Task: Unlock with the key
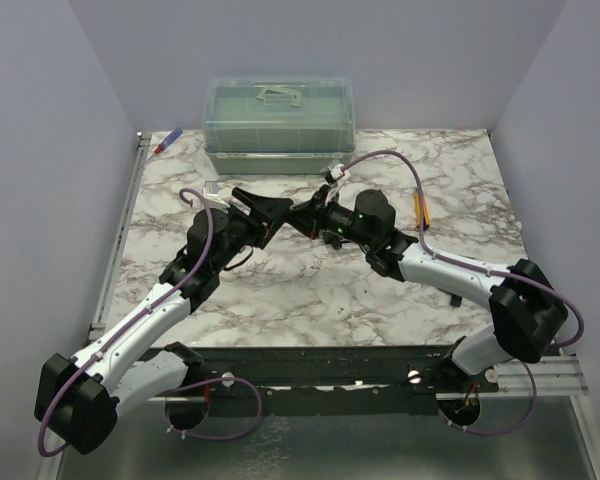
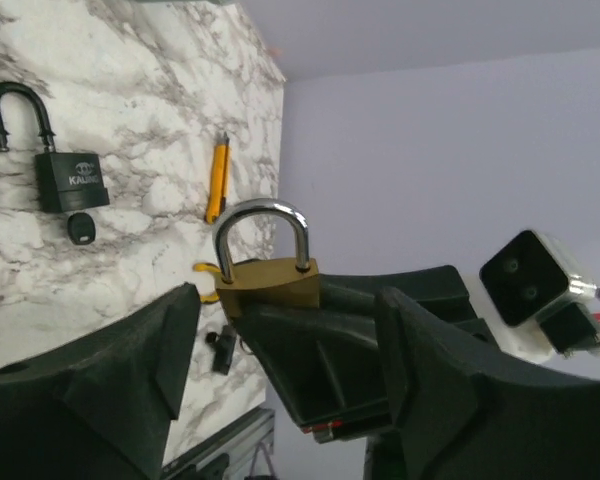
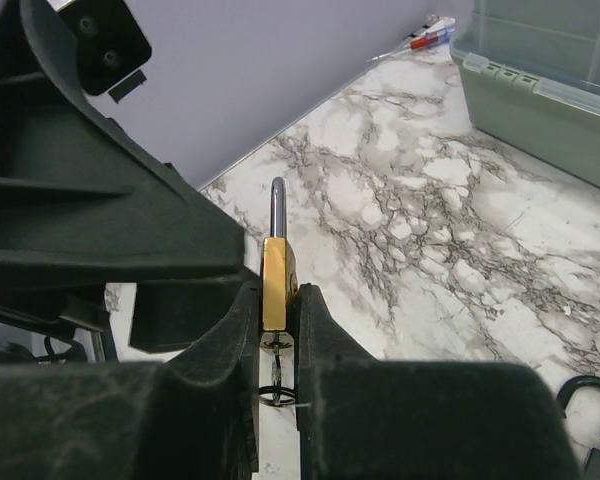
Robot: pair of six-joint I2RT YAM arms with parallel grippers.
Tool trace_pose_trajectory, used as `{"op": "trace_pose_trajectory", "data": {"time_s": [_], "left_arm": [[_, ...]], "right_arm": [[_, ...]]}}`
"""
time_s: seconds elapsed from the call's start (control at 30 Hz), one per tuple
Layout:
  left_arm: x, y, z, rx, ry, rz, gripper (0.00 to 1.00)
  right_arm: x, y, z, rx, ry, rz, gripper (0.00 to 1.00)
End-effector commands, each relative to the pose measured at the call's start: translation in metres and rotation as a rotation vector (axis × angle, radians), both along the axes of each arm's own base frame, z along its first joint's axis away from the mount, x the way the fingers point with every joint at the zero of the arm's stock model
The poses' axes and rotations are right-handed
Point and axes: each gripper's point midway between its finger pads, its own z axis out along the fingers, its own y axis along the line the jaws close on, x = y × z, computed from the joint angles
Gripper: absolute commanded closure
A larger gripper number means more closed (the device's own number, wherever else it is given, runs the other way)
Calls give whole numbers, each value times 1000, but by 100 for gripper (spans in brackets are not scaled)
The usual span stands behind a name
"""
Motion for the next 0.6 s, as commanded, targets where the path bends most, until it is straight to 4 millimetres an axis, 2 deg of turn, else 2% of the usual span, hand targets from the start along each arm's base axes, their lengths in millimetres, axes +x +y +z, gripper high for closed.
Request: {"op": "trace_pose_trajectory", "data": {"time_s": [0.0, 0.03, 0.17, 0.4, 0.5, 0.57], "left_arm": [[-13, 1, 23, -21, -94, -33, 8], [-14, 4, 23, -9, -102, -28, 2], [-21, 14, 27, 21, -144, -7, 2], [-31, 19, 34, 42, -208, -24, 22], [-35, 17, 37, 32, -231, -45, 32], [-38, 14, 41, 21, -258, -65, 36]], "right_arm": [[-9, -5, 18, 39, -18, 0, 100], [-11, -7, 19, 40, -17, 2, 100], [-24, -15, 22, 43, 2, 20, 100], [-58, -15, 36, 86, 28, 162, 100], [-66, -16, 41, 101, 37, 188, 100], [-67, -16, 42, 107, 46, 191, 100]]}}
